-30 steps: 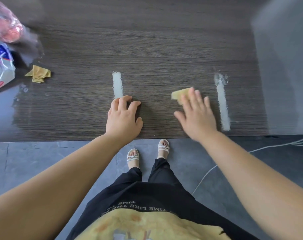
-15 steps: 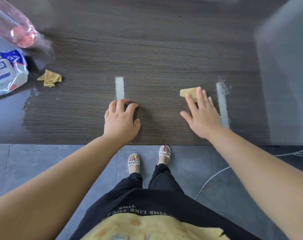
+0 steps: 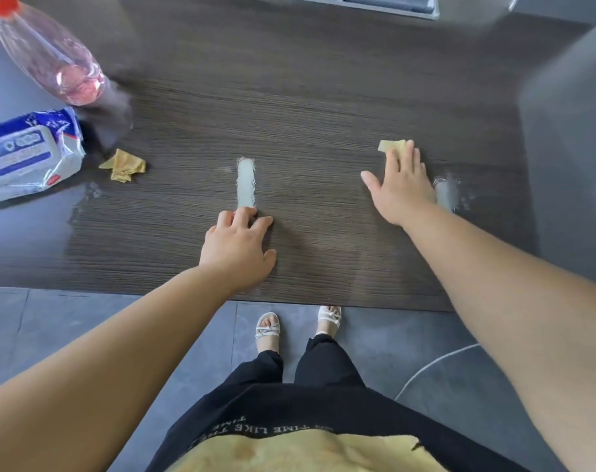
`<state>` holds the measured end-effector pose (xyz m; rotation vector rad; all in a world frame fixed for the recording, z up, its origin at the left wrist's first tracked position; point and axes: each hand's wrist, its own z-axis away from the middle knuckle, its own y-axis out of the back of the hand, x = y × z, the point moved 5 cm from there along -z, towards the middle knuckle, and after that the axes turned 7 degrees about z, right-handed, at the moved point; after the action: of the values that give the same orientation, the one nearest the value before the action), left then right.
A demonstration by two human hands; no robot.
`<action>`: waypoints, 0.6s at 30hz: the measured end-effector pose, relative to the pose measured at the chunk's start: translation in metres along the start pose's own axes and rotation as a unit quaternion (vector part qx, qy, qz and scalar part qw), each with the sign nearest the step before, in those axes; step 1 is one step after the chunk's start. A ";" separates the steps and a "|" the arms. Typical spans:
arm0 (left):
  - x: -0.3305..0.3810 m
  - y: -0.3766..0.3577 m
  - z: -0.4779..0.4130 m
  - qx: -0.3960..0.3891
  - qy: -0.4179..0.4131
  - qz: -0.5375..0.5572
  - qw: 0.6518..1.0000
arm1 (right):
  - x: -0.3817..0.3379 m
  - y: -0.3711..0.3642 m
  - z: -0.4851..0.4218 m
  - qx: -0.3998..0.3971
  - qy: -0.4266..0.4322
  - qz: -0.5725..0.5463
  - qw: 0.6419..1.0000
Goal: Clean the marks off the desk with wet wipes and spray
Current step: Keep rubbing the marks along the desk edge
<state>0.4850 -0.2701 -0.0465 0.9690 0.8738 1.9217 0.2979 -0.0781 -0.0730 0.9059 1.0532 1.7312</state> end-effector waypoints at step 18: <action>-0.005 0.001 0.001 -0.003 -0.010 0.010 1.000 | -0.079 0.005 -0.005 0.029 0.109 0.009 0.994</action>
<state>0.4877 -0.2740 -0.0469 0.9952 0.8495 1.9275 0.3188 -0.1537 -0.0810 0.7764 1.2463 1.8533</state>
